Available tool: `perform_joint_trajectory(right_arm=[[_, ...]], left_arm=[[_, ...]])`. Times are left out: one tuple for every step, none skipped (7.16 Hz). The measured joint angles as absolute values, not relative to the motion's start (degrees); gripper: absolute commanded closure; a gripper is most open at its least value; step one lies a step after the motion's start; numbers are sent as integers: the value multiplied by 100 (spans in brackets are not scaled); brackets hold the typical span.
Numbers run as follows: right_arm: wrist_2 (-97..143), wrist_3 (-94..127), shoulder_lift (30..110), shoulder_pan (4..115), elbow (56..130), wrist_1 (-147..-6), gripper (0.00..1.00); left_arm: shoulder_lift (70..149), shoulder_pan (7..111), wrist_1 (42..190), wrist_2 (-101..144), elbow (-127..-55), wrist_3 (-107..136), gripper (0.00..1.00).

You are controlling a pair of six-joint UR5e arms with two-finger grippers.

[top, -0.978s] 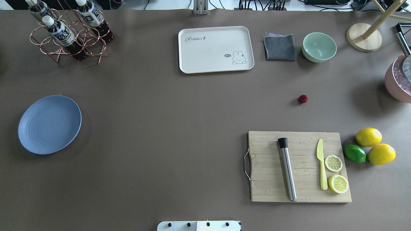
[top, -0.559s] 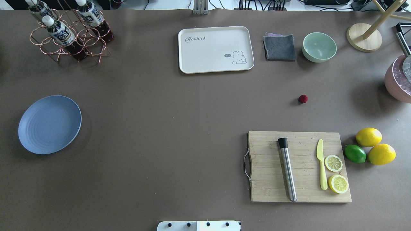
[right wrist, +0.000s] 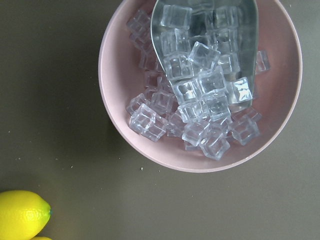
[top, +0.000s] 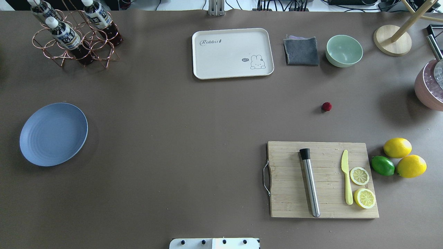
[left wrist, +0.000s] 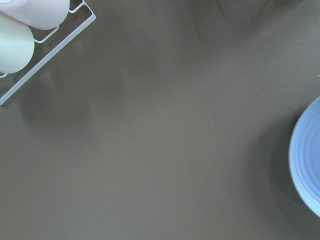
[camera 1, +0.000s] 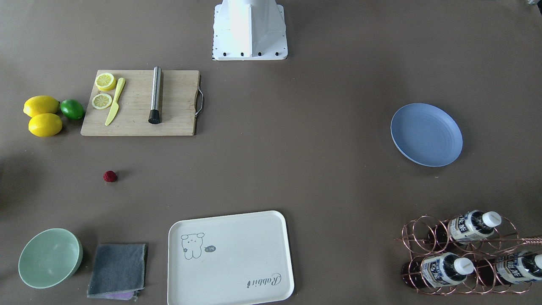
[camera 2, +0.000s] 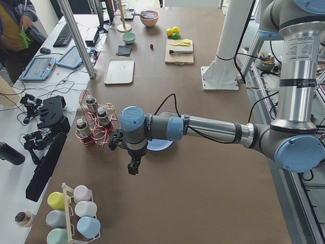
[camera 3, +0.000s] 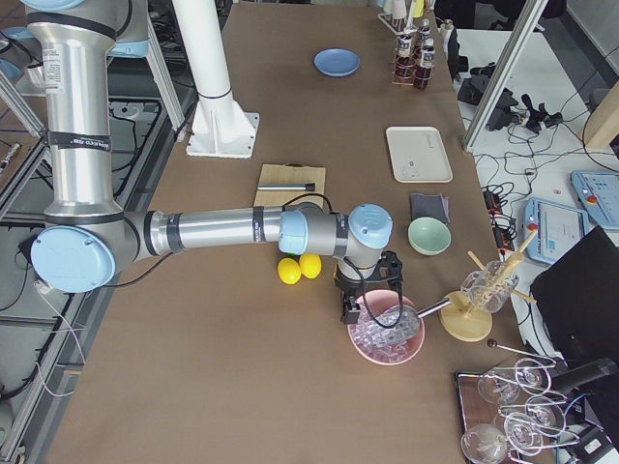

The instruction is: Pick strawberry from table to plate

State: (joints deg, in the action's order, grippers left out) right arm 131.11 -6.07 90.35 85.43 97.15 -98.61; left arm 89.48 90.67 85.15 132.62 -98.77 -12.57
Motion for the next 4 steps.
perform_joint_trajectory(right_arm=[[13108, -606, 9032, 8543, 9731, -9861, 0], [13107, -606, 9032, 8543, 9751, -9861, 0], [13109, -604, 9013, 8543, 9766, -9861, 0], [13108, -601, 8986, 8543, 9781, -9861, 0]], left_arm=[[8963, 9147, 8521, 13273, -9908, -1262, 3], [8985, 9188, 8524, 13277, -9936, -1264, 3], [8995, 9204, 8525, 13295, -9972, -1265, 3], [8997, 9210, 8525, 13334, -9991, -1264, 3]])
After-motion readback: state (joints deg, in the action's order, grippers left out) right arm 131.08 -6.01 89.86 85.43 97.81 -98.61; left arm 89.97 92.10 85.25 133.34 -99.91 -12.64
